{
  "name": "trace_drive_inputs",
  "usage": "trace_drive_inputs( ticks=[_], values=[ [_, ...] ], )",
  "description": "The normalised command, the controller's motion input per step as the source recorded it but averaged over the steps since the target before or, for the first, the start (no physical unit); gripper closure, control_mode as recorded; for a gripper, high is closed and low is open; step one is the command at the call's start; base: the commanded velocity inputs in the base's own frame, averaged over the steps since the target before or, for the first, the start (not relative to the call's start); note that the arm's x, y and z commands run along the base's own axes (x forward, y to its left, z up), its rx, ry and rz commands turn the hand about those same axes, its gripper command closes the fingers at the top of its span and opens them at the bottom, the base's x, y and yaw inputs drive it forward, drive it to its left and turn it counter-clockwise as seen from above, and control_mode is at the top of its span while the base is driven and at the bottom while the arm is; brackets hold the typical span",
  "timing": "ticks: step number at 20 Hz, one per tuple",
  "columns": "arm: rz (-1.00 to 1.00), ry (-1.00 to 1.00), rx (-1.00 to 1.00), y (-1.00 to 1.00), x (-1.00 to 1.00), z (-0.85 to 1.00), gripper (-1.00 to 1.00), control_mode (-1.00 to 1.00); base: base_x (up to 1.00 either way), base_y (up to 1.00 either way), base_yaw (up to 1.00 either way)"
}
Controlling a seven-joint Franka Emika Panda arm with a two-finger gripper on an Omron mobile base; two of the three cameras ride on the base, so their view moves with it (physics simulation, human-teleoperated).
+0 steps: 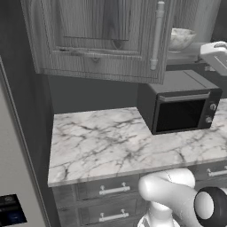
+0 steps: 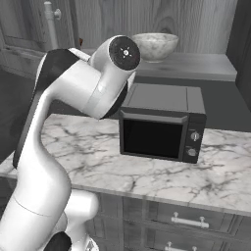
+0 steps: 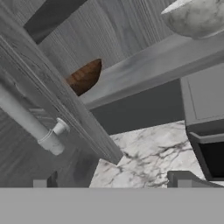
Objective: Move the bowls from the cabinet to the plates on the dining table.
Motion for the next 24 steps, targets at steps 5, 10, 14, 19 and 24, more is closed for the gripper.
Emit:
trace_drive_inputs(
  ticks=[5,10,14,19,24],
  values=[
    [0.01,0.09,0.13,0.01,0.53,0.00,-1.00,-1.00,0.00,0.00,0.00],
    [0.00,0.06,0.12,0.19,0.34,0.00,-1.00,-1.00,0.00,0.00,0.00],
    [0.00,0.03,0.08,0.37,0.20,0.00,-1.00,-1.00,0.00,0.00,0.00],
    [0.00,0.01,0.09,0.23,0.29,0.00,-1.00,-1.00,0.00,0.00,0.00],
    [0.00,0.01,0.09,0.01,0.42,0.00,-1.00,-1.00,0.00,0.00,0.00]
  ],
)
